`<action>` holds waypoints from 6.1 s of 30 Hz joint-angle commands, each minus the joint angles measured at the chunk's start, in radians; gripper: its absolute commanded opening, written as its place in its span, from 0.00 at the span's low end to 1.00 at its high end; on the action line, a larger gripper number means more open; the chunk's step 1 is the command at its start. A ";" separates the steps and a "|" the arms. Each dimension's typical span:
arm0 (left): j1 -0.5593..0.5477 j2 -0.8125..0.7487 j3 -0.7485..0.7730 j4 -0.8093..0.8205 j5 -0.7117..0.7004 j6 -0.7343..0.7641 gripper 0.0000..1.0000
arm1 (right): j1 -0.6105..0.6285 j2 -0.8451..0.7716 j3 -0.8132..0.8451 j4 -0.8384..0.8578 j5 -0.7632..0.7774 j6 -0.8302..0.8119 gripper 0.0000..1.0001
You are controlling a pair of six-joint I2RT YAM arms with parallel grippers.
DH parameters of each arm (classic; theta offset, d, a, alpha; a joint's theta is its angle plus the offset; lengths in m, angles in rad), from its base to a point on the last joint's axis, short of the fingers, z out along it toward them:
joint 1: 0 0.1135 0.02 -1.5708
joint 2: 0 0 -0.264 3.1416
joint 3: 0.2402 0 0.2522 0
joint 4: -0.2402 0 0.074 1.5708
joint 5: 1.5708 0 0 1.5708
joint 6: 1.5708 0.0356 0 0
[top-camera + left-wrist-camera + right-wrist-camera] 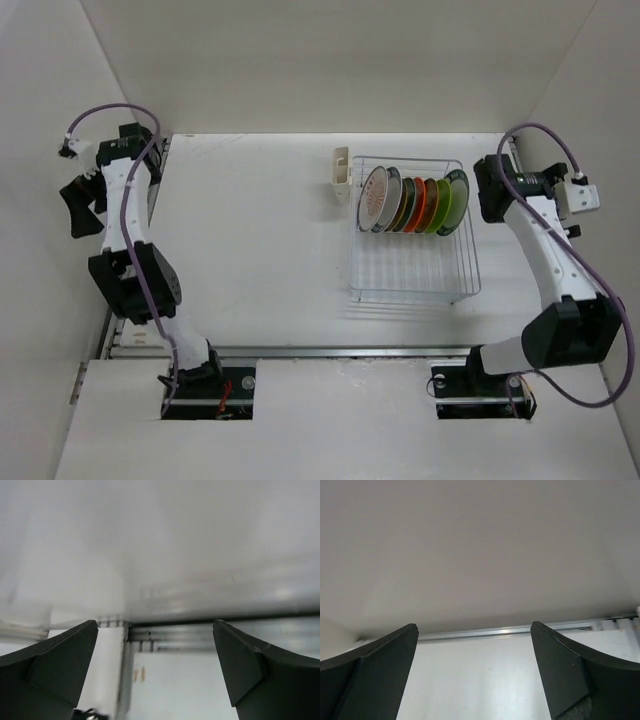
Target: Unload the plates from the dish rack
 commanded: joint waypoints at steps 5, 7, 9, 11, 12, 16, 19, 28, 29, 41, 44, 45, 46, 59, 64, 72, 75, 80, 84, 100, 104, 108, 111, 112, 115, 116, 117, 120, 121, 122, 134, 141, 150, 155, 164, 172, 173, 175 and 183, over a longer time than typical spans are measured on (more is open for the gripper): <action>-0.058 -0.451 0.056 0.269 1.139 1.091 1.00 | 0.214 -0.059 0.235 0.181 -0.062 -0.813 1.00; -0.088 -0.468 0.099 0.197 1.394 1.254 1.00 | 0.214 -0.115 0.180 0.519 -0.666 -1.307 1.00; -0.160 -0.468 0.131 0.128 1.374 1.306 1.00 | 0.214 -0.210 0.155 0.649 -0.907 -1.372 1.00; -0.219 -0.450 0.141 0.103 1.253 1.349 1.00 | 0.214 -0.290 0.134 0.698 -0.969 -1.359 1.00; -0.268 -0.425 0.130 0.089 1.132 1.365 1.00 | 0.214 -0.306 0.123 0.711 -0.969 -1.359 1.00; -0.352 -0.381 -0.017 0.106 0.819 1.363 1.00 | 0.182 -0.277 0.146 0.694 -1.156 -1.402 1.00; -0.352 -0.394 -0.092 0.143 0.811 1.317 1.00 | 0.131 -0.212 0.168 0.649 -1.418 -1.402 1.00; -0.362 -0.437 -0.057 0.240 0.769 1.225 1.00 | 0.004 -0.004 0.263 0.557 -1.345 -1.340 0.94; -0.362 -0.437 -0.057 0.250 0.735 1.225 1.00 | 0.004 0.005 0.251 0.557 -1.315 -1.339 0.92; -0.362 -0.411 -0.118 0.270 0.444 1.211 1.00 | 0.004 0.061 0.033 0.700 -1.258 -1.353 0.53; -0.371 -0.411 -0.119 0.240 0.407 1.221 1.00 | 0.004 0.087 0.033 0.718 -1.236 -1.353 0.45; -0.371 -0.402 -0.119 0.240 0.407 1.221 1.00 | 0.004 0.096 0.033 0.732 -1.236 -1.353 0.41; -0.371 -0.402 -0.119 0.240 0.392 1.221 1.00 | 0.004 0.105 0.033 0.732 -1.236 -1.353 0.37; -0.382 -0.364 -0.149 0.263 0.169 1.273 1.00 | 0.082 0.064 0.132 0.672 -0.993 -1.353 0.00; -0.392 -0.355 -0.088 0.206 0.310 1.193 1.00 | 0.166 0.050 0.310 0.510 -0.760 -1.362 0.00; -0.392 -0.322 0.139 0.017 0.899 1.122 1.00 | 0.279 0.050 0.603 0.313 -0.513 -1.362 0.00; -0.392 -0.342 0.148 0.017 1.171 1.132 1.00 | 0.341 0.050 0.637 0.376 -0.763 -1.419 0.00; -0.392 -0.352 0.110 0.069 1.525 1.144 0.96 | 0.488 0.059 0.402 0.736 -1.547 -1.404 0.00; -0.392 -0.327 0.078 0.149 1.614 1.099 0.94 | 0.560 0.159 0.300 1.128 -1.921 -1.280 0.00; -0.174 -0.057 -0.067 0.238 2.114 1.174 0.45 | 0.605 0.406 0.191 1.482 -2.345 -1.154 0.00; -0.174 -0.036 -0.057 0.217 2.149 1.213 0.35 | 0.605 0.458 0.204 1.504 -2.345 -1.145 0.00; -0.207 -0.048 -0.079 0.194 2.129 1.262 0.28 | 0.605 0.477 0.235 1.516 -2.345 -1.134 0.00; -0.216 -0.037 -0.088 0.162 2.129 1.287 0.00 | 0.605 0.487 0.244 1.516 -2.336 -1.125 0.00; -0.216 -0.037 -0.088 0.161 2.119 1.287 0.00 | 0.605 0.496 0.244 1.516 -2.327 -1.125 0.00; -0.216 -0.046 -0.099 0.161 2.110 1.287 0.00 | 0.605 0.496 0.244 1.516 -2.316 -1.125 0.00; -0.207 -0.046 -0.099 0.151 2.110 1.287 0.00 | 0.605 0.506 0.244 1.498 -2.307 -1.125 0.00; -0.207 -0.055 -0.099 0.151 2.091 1.276 0.00 | 0.596 0.506 0.253 1.484 -2.298 -1.125 0.00; -0.197 -0.065 -0.099 0.151 2.091 1.254 0.00 | 0.596 0.506 0.263 1.439 -2.266 -1.125 0.31; -0.172 -0.065 -0.090 0.161 2.108 1.242 0.00 | 0.596 0.506 0.263 1.426 -2.252 -1.125 0.49; -0.156 -0.065 -0.089 0.172 2.123 1.242 0.00 | 0.587 0.506 0.275 1.413 -2.226 -1.125 0.61; -0.075 0.203 -0.004 0.296 2.068 1.118 0.00 | 0.587 0.340 0.448 0.969 -1.688 -1.273 1.00; -0.105 0.372 0.102 0.368 2.042 1.058 0.00 | 0.489 0.136 0.421 0.742 -1.516 -1.234 1.00; -0.161 0.491 0.181 0.401 1.838 0.989 0.00 | 0.312 0.045 0.312 0.442 -1.017 -1.106 0.91; -0.170 0.500 0.190 0.410 1.754 0.980 0.08 | 0.214 0.035 0.189 0.442 -1.001 -1.076 0.87; -0.179 0.500 0.199 0.372 1.698 1.009 0.38 | 0.131 0.125 0.116 0.534 -1.072 -1.128 0.71; -0.188 0.445 0.208 0.341 1.619 1.000 0.53 | 0.131 0.147 0.048 0.634 -1.109 -1.181 0.52; -0.188 0.416 0.208 0.341 1.610 1.000 0.54 | 0.131 0.157 0.048 0.646 -1.109 -1.194 0.52; -0.188 0.385 0.208 0.329 1.600 0.990 0.55 | 0.131 0.186 0.048 0.657 -1.123 -1.207 0.52; -0.188 0.215 0.219 0.275 1.507 0.990 0.62 | 0.131 0.230 0.048 0.686 -1.101 -1.208 0.07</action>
